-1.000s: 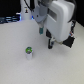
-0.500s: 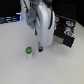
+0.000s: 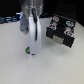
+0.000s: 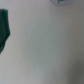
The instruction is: Open the kcup holder, insert the kcup into the holder, and close the kcup holder
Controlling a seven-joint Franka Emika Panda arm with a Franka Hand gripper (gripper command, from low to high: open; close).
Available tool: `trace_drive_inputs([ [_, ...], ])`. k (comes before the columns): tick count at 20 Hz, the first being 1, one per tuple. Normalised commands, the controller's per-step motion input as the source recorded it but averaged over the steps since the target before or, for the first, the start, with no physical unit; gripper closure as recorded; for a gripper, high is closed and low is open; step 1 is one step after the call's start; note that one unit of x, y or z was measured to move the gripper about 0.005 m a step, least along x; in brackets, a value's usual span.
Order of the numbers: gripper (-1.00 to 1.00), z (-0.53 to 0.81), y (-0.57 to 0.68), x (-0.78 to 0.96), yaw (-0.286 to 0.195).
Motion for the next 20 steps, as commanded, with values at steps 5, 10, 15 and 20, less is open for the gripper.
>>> trace_drive_inputs([
  [5, -1.00, -0.39, -0.26, -0.08, -0.278],
  [10, -1.00, -0.28, -0.01, 0.09, -0.199],
  [15, -1.00, -0.07, 0.02, -0.04, -0.055],
  [20, -1.00, -0.02, 0.19, -0.37, -0.012],
])
